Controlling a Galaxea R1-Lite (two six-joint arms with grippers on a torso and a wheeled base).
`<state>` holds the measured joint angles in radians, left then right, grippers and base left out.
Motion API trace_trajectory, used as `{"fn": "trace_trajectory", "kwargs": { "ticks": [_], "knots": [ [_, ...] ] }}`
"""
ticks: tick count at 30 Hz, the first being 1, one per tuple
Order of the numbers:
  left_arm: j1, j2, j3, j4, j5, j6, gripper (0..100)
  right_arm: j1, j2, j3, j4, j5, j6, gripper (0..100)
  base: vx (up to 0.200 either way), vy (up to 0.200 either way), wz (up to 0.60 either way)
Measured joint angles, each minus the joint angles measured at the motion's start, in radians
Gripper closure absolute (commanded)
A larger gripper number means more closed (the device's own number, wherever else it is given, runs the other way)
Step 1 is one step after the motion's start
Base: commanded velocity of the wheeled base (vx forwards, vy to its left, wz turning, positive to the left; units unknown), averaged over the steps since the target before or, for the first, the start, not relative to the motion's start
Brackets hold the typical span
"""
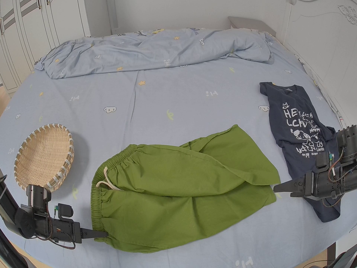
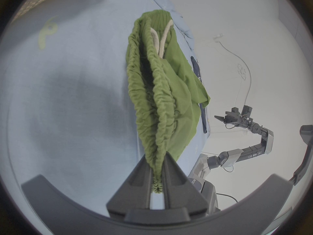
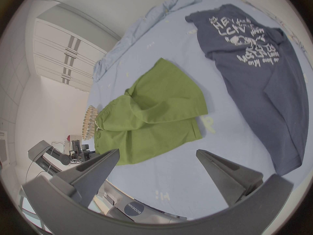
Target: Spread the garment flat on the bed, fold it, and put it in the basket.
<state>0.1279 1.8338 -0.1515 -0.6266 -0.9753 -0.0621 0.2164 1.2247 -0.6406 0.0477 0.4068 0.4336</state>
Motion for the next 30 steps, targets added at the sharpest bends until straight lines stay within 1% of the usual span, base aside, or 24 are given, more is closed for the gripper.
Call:
{"fn": "trace_trajectory", "kwargs": {
  "ticks": [3, 5, 9, 12, 16, 20, 25, 28, 30],
  "knots": [
    [0.029, -0.008, 0.004, 0.000, 0.000, 0.000, 100, -0.033, 0.058, 0.001, 0.002, 0.073, -0.031, 0, 0.000, 0.000, 0.00],
    [0.051, -0.013, 0.007, 0.000, -0.001, 0.000, 100, -0.063, 0.106, 0.008, 0.005, 0.130, -0.072, 0, 0.000, 0.000, 0.00],
    [0.080, -0.019, 0.008, 0.000, -0.001, 0.000, 100, -0.112, 0.182, 0.020, 0.005, 0.212, -0.156, 0, 0.000, 0.000, 0.00],
    [0.093, -0.023, 0.008, 0.000, 0.000, 0.000, 100, -0.139, 0.238, 0.028, 0.004, 0.235, -0.197, 0, 0.000, 0.000, 0.00],
    [0.100, -0.024, 0.008, -0.001, 0.000, 0.000, 100, -0.152, 0.297, 0.027, 0.000, 0.253, -0.232, 0, 0.000, 0.000, 0.00],
    [0.101, -0.023, 0.006, -0.002, 0.001, 0.000, 100, -0.154, 0.361, -0.004, -0.003, 0.303, -0.253, 0, 0.000, 0.000, 0.00],
    [0.102, -0.021, 0.004, -0.002, 0.001, 0.000, 100, -0.161, 0.430, -0.035, -0.005, 0.326, -0.291, 0, 0.000, 0.000, 0.00],
    [0.102, -0.020, 0.003, -0.002, 0.001, 0.000, 100, -0.174, 0.456, -0.047, -0.013, 0.366, -0.297, 0, 0.000, 0.000, 0.00],
    [0.101, -0.020, 0.002, -0.002, 0.001, 0.000, 100, -0.181, 0.470, -0.055, -0.025, 0.379, -0.298, 0, 0.000, 0.000, 0.00]
  ]
}}
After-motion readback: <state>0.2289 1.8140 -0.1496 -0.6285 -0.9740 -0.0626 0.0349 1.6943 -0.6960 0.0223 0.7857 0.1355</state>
